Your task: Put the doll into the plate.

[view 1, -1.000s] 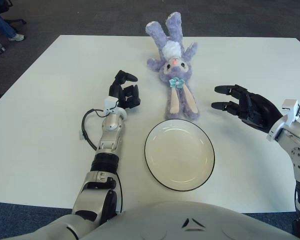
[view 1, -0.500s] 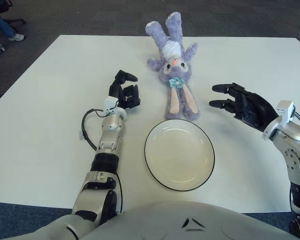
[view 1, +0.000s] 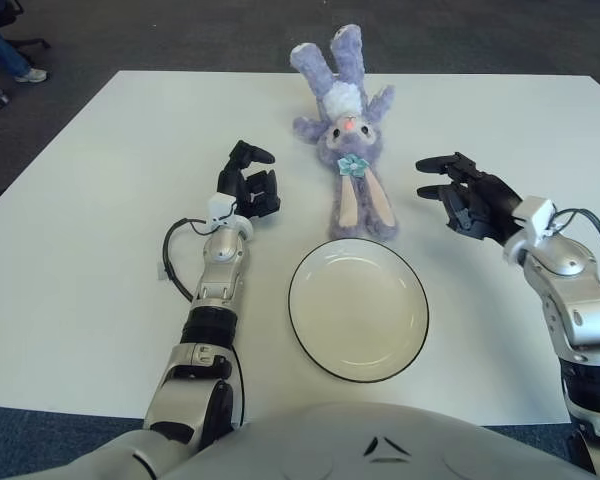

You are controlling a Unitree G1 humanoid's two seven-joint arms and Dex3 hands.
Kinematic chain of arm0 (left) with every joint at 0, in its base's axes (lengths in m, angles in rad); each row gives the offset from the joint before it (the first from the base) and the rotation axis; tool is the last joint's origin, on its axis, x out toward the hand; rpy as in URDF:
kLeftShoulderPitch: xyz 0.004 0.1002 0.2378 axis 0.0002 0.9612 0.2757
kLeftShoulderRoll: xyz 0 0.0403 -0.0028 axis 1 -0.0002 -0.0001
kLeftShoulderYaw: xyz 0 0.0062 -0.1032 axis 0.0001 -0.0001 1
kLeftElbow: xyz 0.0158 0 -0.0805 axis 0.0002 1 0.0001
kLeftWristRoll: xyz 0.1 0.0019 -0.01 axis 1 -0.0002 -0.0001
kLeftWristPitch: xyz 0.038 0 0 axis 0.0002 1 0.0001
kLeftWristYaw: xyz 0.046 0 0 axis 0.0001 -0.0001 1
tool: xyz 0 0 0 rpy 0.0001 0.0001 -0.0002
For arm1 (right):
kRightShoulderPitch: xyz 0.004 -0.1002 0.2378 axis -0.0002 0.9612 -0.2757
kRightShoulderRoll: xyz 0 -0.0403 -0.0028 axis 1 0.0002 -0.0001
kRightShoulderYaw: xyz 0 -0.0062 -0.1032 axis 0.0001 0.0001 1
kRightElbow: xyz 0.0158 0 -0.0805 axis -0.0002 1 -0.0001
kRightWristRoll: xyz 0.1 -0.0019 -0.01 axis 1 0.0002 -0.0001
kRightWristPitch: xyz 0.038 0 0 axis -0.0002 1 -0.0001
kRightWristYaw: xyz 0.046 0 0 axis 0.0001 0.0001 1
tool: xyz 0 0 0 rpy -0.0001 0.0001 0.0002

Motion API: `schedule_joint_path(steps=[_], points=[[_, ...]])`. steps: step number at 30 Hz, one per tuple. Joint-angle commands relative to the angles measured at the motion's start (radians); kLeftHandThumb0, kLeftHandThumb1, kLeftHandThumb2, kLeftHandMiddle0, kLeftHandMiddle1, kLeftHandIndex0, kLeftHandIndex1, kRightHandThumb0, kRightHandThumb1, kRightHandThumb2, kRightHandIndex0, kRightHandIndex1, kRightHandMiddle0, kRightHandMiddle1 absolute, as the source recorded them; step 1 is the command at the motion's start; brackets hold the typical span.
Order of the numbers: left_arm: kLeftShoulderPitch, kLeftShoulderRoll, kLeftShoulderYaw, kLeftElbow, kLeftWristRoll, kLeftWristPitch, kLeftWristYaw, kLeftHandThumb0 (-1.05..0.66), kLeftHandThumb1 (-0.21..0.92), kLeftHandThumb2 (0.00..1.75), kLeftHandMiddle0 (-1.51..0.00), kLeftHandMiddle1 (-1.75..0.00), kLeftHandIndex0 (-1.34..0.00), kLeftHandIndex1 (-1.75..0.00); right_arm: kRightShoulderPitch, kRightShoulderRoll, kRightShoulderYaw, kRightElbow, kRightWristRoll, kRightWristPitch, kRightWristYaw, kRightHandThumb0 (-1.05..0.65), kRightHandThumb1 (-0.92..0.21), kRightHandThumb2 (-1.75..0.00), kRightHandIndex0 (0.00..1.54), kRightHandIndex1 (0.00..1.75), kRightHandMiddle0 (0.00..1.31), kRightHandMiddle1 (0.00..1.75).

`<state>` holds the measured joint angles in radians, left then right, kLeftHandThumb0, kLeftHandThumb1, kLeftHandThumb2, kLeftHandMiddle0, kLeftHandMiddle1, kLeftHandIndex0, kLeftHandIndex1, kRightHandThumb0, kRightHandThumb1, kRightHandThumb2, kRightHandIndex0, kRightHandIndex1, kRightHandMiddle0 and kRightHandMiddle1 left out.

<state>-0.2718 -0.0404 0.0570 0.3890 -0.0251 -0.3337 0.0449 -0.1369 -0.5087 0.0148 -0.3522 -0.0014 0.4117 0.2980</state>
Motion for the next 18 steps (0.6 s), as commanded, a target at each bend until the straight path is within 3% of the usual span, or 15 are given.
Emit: schedule_joint_path(steps=[1,11,18], points=[[0.079,-0.008,0.000,0.044,0.003,-0.002,0.004,-0.42,0.49,1.09,-1.14,-1.75,-0.47,-1.75,-0.063,0.008,0.041,0.070,-0.076,-0.046,-0.028,-0.71,-0.90,-0.55,0.20,0.53,0.00,0.83],[0.084,-0.009,-0.002,0.045,0.000,-0.015,-0.003,-0.42,0.49,1.09,-1.14,-1.75,-0.47,-1.75,-0.171,0.038,0.082,0.312,-0.187,-0.225,-0.092,-0.88,-0.92,-0.45,0.07,0.41,0.00,0.78],[0.087,-0.011,-0.002,0.045,0.004,-0.018,0.003,-0.42,0.50,1.09,-1.14,-1.75,-0.47,-1.75,-0.219,0.080,0.102,0.399,-0.250,-0.281,-0.156,-0.93,-0.92,-0.43,0.04,0.37,0.00,0.79]])
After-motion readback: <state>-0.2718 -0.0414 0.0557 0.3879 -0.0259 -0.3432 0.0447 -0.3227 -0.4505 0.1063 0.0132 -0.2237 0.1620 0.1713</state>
